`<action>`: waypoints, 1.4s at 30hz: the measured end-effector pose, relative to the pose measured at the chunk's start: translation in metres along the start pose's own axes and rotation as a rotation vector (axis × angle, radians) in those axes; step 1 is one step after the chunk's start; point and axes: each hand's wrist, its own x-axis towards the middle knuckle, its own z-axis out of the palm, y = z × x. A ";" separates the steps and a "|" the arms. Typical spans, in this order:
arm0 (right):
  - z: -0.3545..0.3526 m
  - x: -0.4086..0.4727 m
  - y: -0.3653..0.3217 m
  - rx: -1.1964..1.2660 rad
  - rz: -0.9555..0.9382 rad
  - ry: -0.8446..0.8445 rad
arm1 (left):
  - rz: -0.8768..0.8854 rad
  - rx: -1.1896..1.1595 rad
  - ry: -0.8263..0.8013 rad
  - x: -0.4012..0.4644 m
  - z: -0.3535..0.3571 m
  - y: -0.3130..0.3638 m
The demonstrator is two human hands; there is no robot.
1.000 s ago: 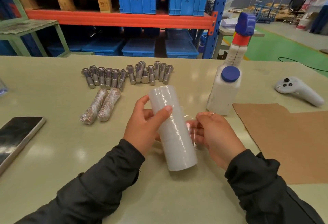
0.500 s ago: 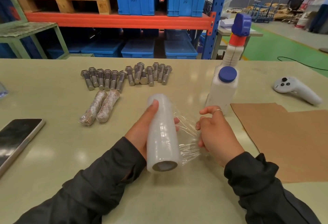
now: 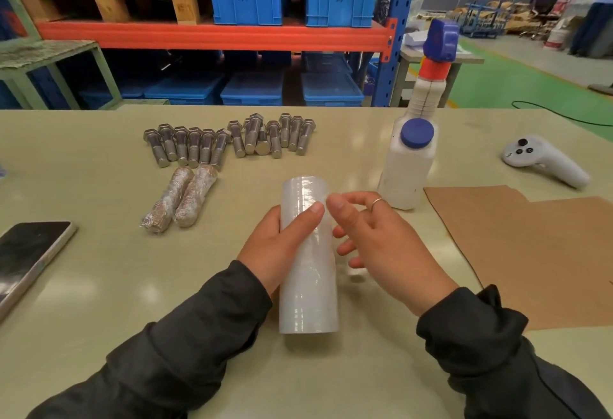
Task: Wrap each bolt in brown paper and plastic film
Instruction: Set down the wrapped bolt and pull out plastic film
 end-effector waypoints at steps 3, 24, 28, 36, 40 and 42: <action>0.003 -0.006 -0.002 -0.067 -0.036 -0.021 | -0.008 -0.003 0.036 0.001 0.001 0.000; -0.011 0.001 0.003 0.168 0.180 0.085 | -0.066 0.037 0.071 0.004 -0.003 -0.003; -0.024 0.011 0.023 -0.538 0.044 0.158 | -0.019 0.152 0.068 0.004 0.006 -0.014; -0.033 0.008 0.047 -0.873 0.047 0.177 | -0.010 0.643 0.014 0.023 0.022 -0.003; -0.043 0.006 0.051 -0.885 0.090 0.091 | 0.027 0.995 -0.018 0.032 0.036 0.008; -0.052 0.007 0.050 -0.807 0.155 0.050 | 0.062 1.146 -0.002 0.035 0.042 0.012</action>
